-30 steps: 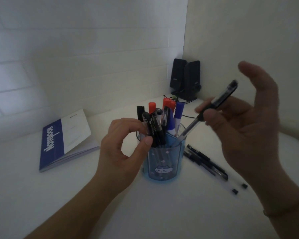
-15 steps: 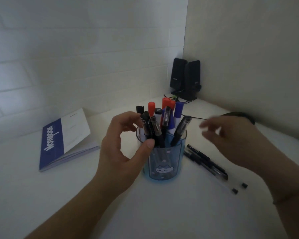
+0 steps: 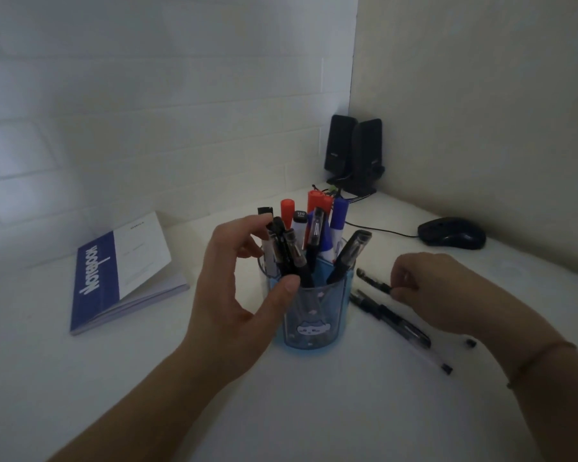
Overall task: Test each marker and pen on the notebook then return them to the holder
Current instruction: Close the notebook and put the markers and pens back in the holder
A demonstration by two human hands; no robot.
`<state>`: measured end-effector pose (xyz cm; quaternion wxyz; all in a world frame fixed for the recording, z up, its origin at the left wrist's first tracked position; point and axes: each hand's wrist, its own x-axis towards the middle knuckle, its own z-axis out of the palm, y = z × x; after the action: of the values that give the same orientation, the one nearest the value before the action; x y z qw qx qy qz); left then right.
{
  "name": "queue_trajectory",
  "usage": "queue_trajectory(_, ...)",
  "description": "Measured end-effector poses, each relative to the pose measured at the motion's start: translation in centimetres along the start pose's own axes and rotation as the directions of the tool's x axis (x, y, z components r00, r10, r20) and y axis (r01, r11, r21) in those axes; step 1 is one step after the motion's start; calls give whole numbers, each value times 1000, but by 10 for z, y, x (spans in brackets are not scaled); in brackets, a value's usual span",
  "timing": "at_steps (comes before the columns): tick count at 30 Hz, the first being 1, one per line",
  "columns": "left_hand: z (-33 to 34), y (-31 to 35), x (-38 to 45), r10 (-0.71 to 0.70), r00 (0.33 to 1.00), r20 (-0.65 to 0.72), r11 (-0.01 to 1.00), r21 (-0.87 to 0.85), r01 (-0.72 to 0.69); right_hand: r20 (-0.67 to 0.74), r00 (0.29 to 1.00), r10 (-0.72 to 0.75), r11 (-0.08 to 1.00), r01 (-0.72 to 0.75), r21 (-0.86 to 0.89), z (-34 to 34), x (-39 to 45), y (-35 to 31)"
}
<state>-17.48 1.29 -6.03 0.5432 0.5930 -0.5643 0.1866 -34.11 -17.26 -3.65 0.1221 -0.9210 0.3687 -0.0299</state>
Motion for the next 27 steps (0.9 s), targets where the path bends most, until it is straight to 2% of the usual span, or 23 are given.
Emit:
queue_trajectory(2,0,0,1,7,1000,6,1000,-9,-7,-102,994,-36,990,50,131,-6,-1,1)
queue_trajectory(3,0,0,1,11,1000,10,1000,-14,-11,-213,976,-53,973,98,211,-10,-1,1)
queue_trajectory(5,0,0,1,18,1000,15,1000,-14,-18,-503,864,-33,880,263,394,-17,-2,-1)
queue_trajectory(7,0,-1,1,17,1000,15,1000,-14,-17,-698,714,51,647,509,568,-25,-9,-8)
queue_trajectory(9,0,-2,1,10,1000,11,1000,-18,-10,-784,611,112,417,687,595,-29,-20,-17)
queue_trajectory(11,1,-2,1,5,1000,10,1000,-16,-5,-817,565,114,292,767,571,-30,-27,-26)
queue_trajectory(12,1,-1,1,2,1000,11,1000,-13,-2,-824,557,101,265,783,562,-30,-30,-30)
queue_trajectory(19,1,-2,0,2,1000,13,1000,-28,-1,-848,522,-90,285,830,480,-21,-41,-51)
queue_trajectory(21,1,-1,0,5,1000,16,1000,-23,-5,-847,491,-203,380,837,394,-16,-39,-50)
queue_trajectory(23,1,-1,0,4,1000,20,1000,-23,-3,-809,460,-366,561,803,203,-14,-37,-48)
queue_trajectory(25,0,-1,0,-1,1000,23,1000,-24,2,-715,530,-455,661,740,127,-10,-36,-45)
queue_trajectory(27,0,-1,-1,-4,1000,22,1000,-28,4,-667,585,-461,660,729,183,-8,-33,-46)
